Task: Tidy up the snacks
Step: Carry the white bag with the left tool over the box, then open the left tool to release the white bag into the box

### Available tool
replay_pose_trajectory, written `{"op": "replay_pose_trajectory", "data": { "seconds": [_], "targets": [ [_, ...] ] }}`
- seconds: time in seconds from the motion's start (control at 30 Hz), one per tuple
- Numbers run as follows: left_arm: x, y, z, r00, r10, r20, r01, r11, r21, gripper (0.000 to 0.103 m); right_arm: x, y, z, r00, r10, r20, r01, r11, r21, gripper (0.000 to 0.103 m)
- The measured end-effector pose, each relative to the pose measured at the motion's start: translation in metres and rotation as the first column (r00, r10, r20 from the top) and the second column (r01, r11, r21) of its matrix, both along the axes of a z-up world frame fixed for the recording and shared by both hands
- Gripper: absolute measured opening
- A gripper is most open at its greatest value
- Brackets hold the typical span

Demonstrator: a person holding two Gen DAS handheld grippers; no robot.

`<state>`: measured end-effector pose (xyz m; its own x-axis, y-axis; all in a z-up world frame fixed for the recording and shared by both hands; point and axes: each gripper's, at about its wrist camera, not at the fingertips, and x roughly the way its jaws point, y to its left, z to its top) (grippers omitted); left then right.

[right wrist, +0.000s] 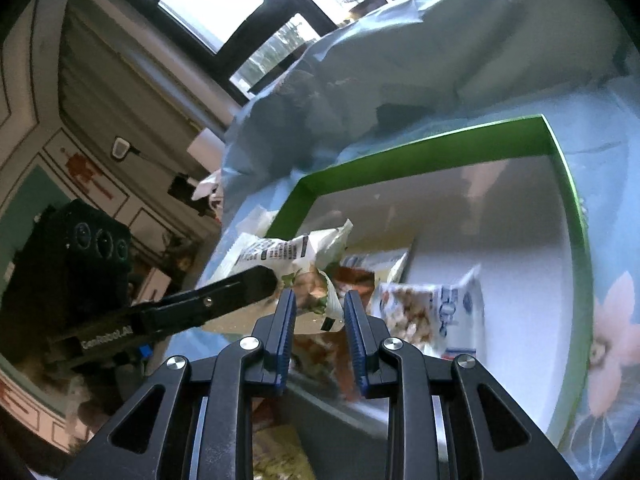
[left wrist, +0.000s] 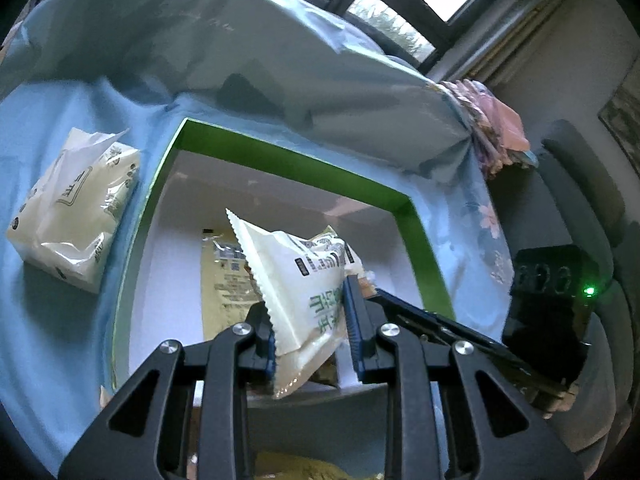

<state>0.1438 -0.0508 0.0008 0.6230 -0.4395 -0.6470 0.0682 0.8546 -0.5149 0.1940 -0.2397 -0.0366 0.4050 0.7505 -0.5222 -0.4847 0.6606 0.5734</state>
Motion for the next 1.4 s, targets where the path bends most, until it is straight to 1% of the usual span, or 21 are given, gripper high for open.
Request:
{"op": "replay_pose_trajectory", "data": {
  "seconds": [0.2,0.33,0.47,0.57,0.6,0.63,0.67,0.7,0.77,0.83,0.97,1.03,1.07,1.1,1.13,1.2,1.3,1.4],
  "targets": [
    [0.009,0.007,-0.009,0.999,0.04,-0.029,-0.04,0.999,0.002,0.028,0.01,0.012,-0.008,1.0,0.0,0.001,0.0,0.999,-0.051,0.028],
    [0.01,0.007,-0.011,0.998,0.047,-0.037,-0.047,0.999,-0.001,0.029,0.011,0.01,-0.01,1.0,-0.002,-0.009,0.001,0.999,-0.05,0.028],
    [0.01,0.006,-0.011,0.998,0.059,-0.035,-0.058,0.998,0.016,0.032,0.009,0.009,-0.009,1.0,-0.005,-0.006,0.004,0.999,-0.054,0.028],
    [0.011,0.007,-0.013,0.996,0.08,-0.039,-0.079,0.996,0.045,0.042,0.009,0.011,-0.007,1.0,-0.009,-0.004,0.008,0.998,-0.06,0.028],
    [0.011,0.008,-0.014,0.995,0.084,-0.044,-0.082,0.996,0.045,0.054,0.008,0.011,-0.007,1.0,-0.01,0.0,0.009,0.998,-0.063,0.028],
    [0.012,0.01,-0.015,0.996,0.076,-0.05,-0.075,0.997,0.025,0.059,0.008,0.011,-0.006,1.0,-0.015,0.002,0.015,0.998,-0.064,0.028],
    [0.012,0.01,-0.015,0.996,0.07,-0.051,-0.069,0.997,0.015,0.061,0.008,0.009,-0.005,1.0,-0.028,0.006,0.028,0.998,-0.063,0.028],
    [0.011,0.008,-0.014,0.997,0.063,-0.048,-0.063,0.998,0.013,0.065,0.008,0.006,-0.004,0.999,-0.037,0.007,0.037,0.997,-0.061,0.028],
    [0.01,0.005,-0.01,0.998,0.057,-0.037,-0.056,0.998,0.027,0.071,0.007,0.001,-0.002,0.998,-0.059,0.01,0.06,0.997,-0.058,0.034],
    [0.008,0.002,-0.005,0.999,0.048,-0.02,-0.048,0.998,0.037,0.08,0.007,-0.008,0.0,0.996,-0.085,0.009,0.085,0.995,-0.042,0.045],
    [0.002,0.0,0.005,0.999,0.046,0.011,-0.046,0.997,0.063,0.085,0.003,-0.019,0.007,0.994,-0.107,0.021,0.107,0.994,-0.021,0.047],
    [-0.001,0.0,0.01,0.998,0.054,0.022,-0.056,0.995,0.08,0.094,0.0,-0.023,0.01,0.993,-0.114,0.026,0.114,0.993,-0.016,0.051],
    [-0.003,0.0,0.013,0.997,0.064,0.032,-0.067,0.993,0.096,0.095,-0.001,-0.024,0.011,0.993,-0.116,0.026,0.116,0.993,-0.015,0.053],
    [-0.005,0.0,0.015,0.997,0.068,0.037,-0.071,0.992,0.105,0.096,-0.004,-0.026,0.013,0.992,-0.12,0.029,0.12,0.993,-0.015,0.059],
    [-0.006,0.0,0.017,0.997,0.069,0.039,-0.074,0.991,0.114,0.098,-0.007,-0.027,0.015,0.992,-0.121,0.035,0.121,0.992,-0.02,0.063],
    [-0.01,0.0,0.02,0.996,0.079,0.043,-0.084,0.987,0.135,0.102,-0.011,-0.028,0.02,0.991,-0.122,0.05,0.123,0.992,-0.028,0.063],
    [-0.015,-0.002,0.024,0.995,0.082,0.05,-0.088,0.986,0.143,0.102,-0.018,-0.03,0.024,0.99,-0.123,0.07,0.126,0.991,-0.04,0.064],
    [-0.021,-0.002,0.026,0.995,0.085,0.049,-0.091,0.985,0.149,0.102,-0.019,-0.034,0.025,0.989,-0.132,0.07,0.135,0.99,-0.039,0.07]
  ]
}}
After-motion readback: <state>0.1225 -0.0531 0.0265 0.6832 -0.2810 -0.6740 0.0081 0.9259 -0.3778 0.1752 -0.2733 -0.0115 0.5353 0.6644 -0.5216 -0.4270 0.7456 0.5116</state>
